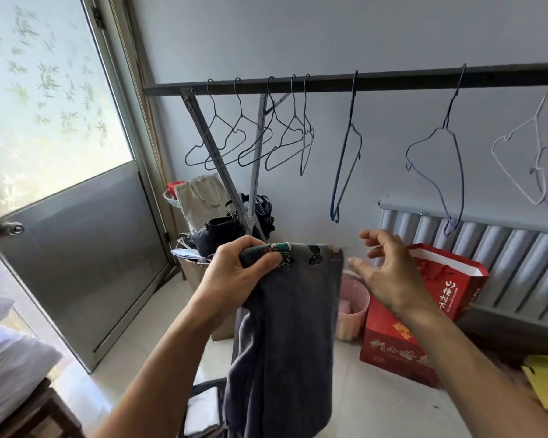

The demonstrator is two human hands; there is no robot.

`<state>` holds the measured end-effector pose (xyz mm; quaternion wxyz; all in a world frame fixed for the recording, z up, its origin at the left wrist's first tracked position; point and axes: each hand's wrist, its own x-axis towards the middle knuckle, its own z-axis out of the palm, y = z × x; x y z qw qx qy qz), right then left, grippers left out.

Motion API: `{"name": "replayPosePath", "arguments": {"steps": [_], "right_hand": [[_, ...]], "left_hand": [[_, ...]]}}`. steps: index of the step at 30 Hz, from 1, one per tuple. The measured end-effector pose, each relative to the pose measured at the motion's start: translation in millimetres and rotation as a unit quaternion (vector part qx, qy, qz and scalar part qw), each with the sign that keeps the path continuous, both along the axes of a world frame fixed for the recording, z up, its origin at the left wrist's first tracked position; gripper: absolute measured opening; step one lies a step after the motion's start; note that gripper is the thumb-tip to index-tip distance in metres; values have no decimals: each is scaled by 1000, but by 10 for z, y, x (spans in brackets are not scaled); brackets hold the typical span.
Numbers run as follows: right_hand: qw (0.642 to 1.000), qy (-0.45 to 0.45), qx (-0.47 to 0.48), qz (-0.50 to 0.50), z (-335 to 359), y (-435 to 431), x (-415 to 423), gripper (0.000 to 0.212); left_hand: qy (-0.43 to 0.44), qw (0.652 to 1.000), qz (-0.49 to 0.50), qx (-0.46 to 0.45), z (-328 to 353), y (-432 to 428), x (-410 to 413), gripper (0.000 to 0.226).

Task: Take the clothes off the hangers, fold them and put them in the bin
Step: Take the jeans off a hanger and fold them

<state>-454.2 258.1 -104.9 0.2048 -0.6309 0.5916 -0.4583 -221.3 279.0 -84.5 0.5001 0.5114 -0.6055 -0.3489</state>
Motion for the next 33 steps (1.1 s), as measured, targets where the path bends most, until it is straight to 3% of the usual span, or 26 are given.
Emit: {"name": "replayPosePath", "arguments": {"steps": [3,8,11,13,17,20,23,26,28,30,31,33], "right_hand": [[996,-31,24,82,-6,159,226,25],[940,-48,157,300,-70,411,646,91],[953,-34,112,280,-229,439,888,116],[974,-55,74,209,-283,433,995,98],[993,-85,12,78,-133,422,974,7],[978,-175,70,83,42,353,840,30],[926,-331,151,100,71,172,741,24],[872,-425,219,106,137,116,678,32],[846,-447,258,134,166,74,644,30],[834,-454,269,163,188,43,646,30],[835,-450,272,165,185,20,647,30],[834,-451,271,166,200,-22,657,30]], "left_hand": [[26,999,41,5,-53,10,-38,13],[80,993,88,-16,-9,31,-94,19],[120,987,104,-13,64,45,-123,26],[139,983,117,-11,106,47,-153,34],[176,982,71,5,159,57,-251,53],[189,982,13,-17,140,76,-205,62],[119,990,66,-38,-109,41,82,74],[107,988,88,64,-446,40,348,114],[194,968,28,156,-635,77,434,121],[308,921,-41,235,-745,154,461,105],[346,899,-70,260,-793,180,477,100],[366,886,-111,262,-893,200,529,106]]}}
